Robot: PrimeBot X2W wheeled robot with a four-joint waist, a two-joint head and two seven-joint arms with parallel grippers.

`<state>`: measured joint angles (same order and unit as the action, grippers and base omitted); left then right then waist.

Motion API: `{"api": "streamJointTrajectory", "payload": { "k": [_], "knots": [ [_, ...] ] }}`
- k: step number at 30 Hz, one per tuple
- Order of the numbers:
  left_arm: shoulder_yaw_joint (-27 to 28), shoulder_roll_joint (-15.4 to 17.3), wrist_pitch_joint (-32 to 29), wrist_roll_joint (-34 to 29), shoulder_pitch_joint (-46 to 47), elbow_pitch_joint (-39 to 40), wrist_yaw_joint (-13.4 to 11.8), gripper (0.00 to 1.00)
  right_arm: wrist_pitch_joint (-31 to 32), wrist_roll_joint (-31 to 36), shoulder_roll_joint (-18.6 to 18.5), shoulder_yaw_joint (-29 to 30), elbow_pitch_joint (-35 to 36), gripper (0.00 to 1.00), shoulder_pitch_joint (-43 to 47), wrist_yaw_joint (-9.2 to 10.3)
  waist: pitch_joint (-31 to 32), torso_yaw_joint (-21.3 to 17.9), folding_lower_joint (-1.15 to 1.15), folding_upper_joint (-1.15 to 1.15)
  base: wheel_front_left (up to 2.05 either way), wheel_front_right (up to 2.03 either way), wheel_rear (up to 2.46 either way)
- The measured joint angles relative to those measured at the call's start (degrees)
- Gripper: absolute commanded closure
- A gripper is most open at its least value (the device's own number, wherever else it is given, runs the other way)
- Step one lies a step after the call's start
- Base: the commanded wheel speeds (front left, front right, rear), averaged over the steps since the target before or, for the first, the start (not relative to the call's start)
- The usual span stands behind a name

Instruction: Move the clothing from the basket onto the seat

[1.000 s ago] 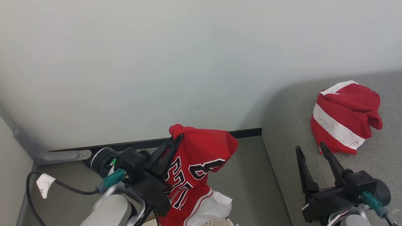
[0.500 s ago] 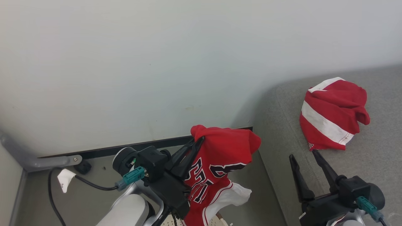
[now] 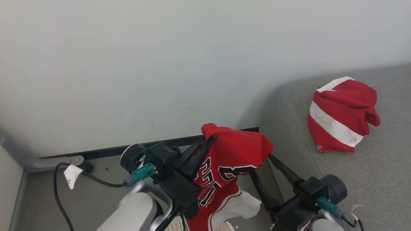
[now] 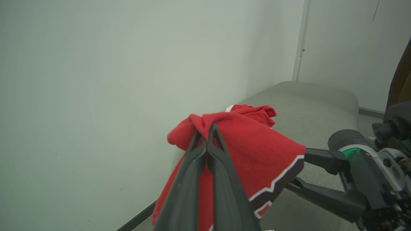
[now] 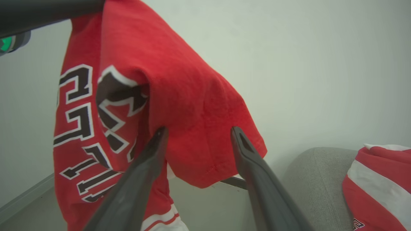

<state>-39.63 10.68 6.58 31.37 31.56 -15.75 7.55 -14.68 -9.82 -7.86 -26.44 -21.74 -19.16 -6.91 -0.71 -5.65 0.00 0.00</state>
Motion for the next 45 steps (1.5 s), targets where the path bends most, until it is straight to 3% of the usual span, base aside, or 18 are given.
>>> {"api": "streamJointTrajectory", "payload": {
  "k": [15, 22, 23, 24, 25, 28, 29, 40, 41, 42, 43, 45],
  "knots": [
    [-0.3, -0.3, -0.9, 0.5, 0.9, -0.5, 0.0, 1.00, 0.0, 2.3, 1.1, -10.1, -4.6, 0.00, -4.7, -0.18, -0.2, 1.3, 0.00, 0.00, 0.00, 0.00, 0.00],
    [-0.3, 0.0, -0.9, 0.8, 0.9, -0.6, 0.0, 1.00, 0.0, 2.2, 1.3, -10.5, -4.4, 0.00, -5.7, -0.18, -0.1, 1.3, 0.00, 0.00, 0.00, 0.00, 0.00],
    [-0.3, 0.0, -0.9, 0.8, 0.9, -0.7, 0.0, 1.00, 0.0, 2.2, 1.3, -10.5, -4.2, 0.33, -6.2, -0.18, -0.1, 1.3, 0.00, 0.00, 0.00, 0.00, 0.00],
    [-0.3, 0.0, -0.9, 0.8, 0.9, -0.7, 0.0, 1.00, 0.0, 2.2, 1.3, -10.3, -4.0, 0.57, -6.6, -0.18, -0.1, 1.3, 0.00, 0.00, 0.00, 0.00, 0.00],
    [-0.3, 0.0, -0.9, 0.8, 0.9, -0.7, 0.0, 1.00, 0.0, 2.2, 1.3, -10.1, -3.9, 0.57, -7.1, -0.18, -0.1, 1.3, 0.00, 0.00, 0.00, 0.00, 0.00],
    [-0.3, 0.0, -0.9, 0.8, 0.8, -0.7, 0.0, 1.00, 0.0, 2.2, 1.1, -9.4, -3.6, 0.93, -8.1, -0.18, -0.2, 1.3, 0.00, 0.00, 0.00, 0.00, 0.00],
    [-0.3, 0.0, -0.9, 0.8, 0.8, -0.7, 0.0, 1.00, 0.0, 2.2, 1.1, -9.2, -3.6, 1.00, -8.4, -0.18, -0.2, 1.3, 0.00, 0.00, 0.00, 0.00, 0.00],
    [0.0, -0.1, -0.8, 1.4, 0.5, -0.8, -0.1, 1.00, 0.0, 1.1, -0.1, -6.5, -1.0, 1.00, -8.2, -0.18, -0.1, 1.2, 0.00, 0.00, 0.00, 0.00, 0.00],
    [0.1, -0.1, -0.7, 1.4, 0.3, -0.8, -0.1, 0.94, 0.0, 1.0, -0.4, -5.9, -0.6, 1.00, -8.1, -0.16, -0.1, 1.1, 0.00, 0.00, 0.00, 0.00, 0.00],
    [0.2, -0.1, -0.4, 1.5, -0.2, -0.8, -0.1, 0.76, 0.0, 0.8, -0.8, -5.3, -0.3, 1.00, -7.9, -0.10, -0.1, 1.0, 0.00, 0.00, 0.00, 0.00, 0.00],
    [0.3, 0.0, -0.4, 1.9, -0.7, -0.8, -0.2, 0.65, 0.0, 0.5, -1.2, -4.7, 0.0, 1.00, -7.6, -0.07, 0.0, 0.9, 0.00, 0.00, 0.00, 0.00, 0.00],
    [0.4, 0.0, -0.3, 2.4, -1.6, -0.7, -0.5, 0.51, 0.0, -0.1, -1.9, -3.6, 0.7, 1.00, -7.0, 0.37, 0.0, 0.5, 0.00, 0.00, 0.00, 0.00, 0.00]
  ]
}}
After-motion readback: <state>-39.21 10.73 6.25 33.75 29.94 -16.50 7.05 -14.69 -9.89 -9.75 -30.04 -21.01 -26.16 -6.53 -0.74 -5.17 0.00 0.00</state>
